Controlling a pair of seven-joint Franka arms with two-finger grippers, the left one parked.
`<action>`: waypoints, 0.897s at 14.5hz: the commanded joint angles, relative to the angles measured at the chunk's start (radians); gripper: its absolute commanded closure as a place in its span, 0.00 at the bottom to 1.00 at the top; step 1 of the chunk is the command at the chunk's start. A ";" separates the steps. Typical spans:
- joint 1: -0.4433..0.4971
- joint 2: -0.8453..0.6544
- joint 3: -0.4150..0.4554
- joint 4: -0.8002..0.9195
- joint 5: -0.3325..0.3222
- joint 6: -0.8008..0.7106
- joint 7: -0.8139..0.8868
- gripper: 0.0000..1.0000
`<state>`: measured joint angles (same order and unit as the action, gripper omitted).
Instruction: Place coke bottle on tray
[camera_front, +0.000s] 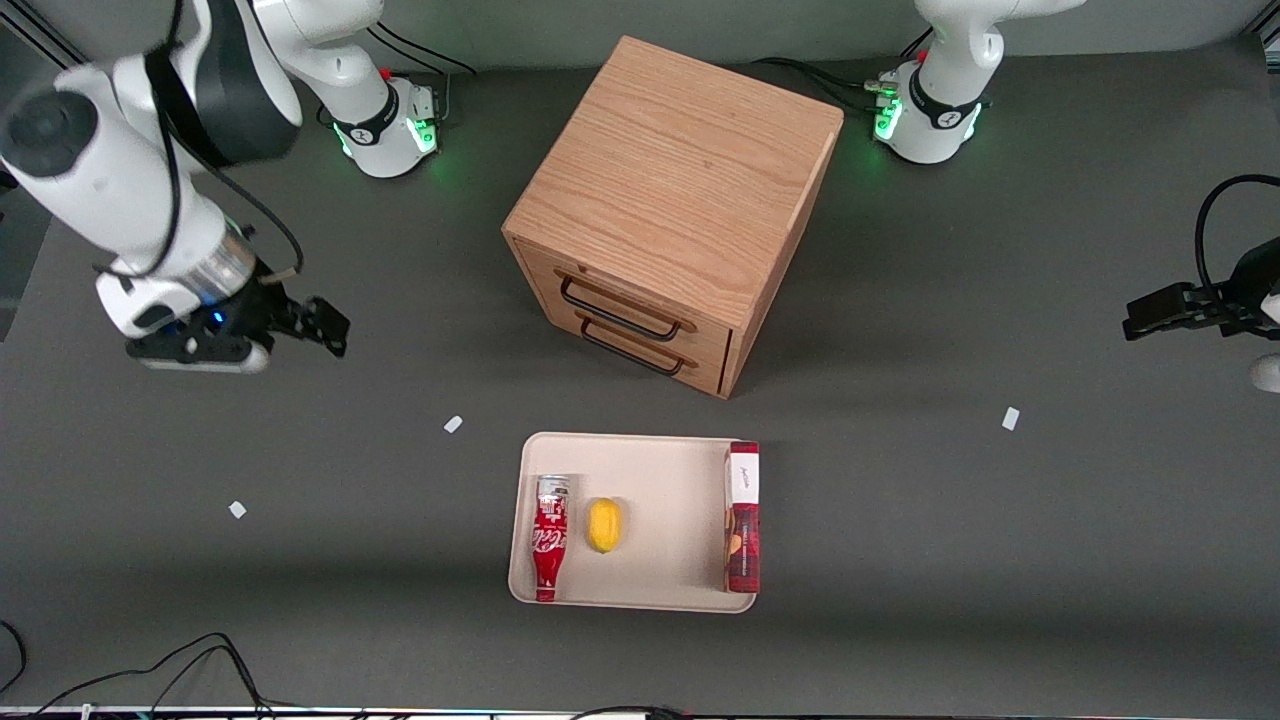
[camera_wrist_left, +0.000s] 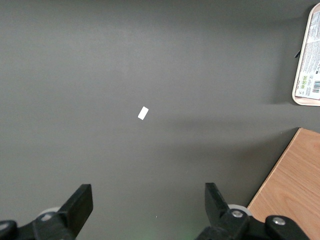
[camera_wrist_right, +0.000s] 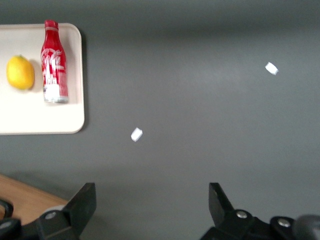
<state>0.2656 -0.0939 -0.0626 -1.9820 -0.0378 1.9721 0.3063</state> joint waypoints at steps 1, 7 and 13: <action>0.009 -0.136 -0.043 -0.075 0.021 -0.083 -0.042 0.00; 0.017 -0.187 -0.152 0.029 0.016 -0.280 -0.162 0.00; 0.018 -0.181 -0.181 0.055 0.004 -0.285 -0.191 0.00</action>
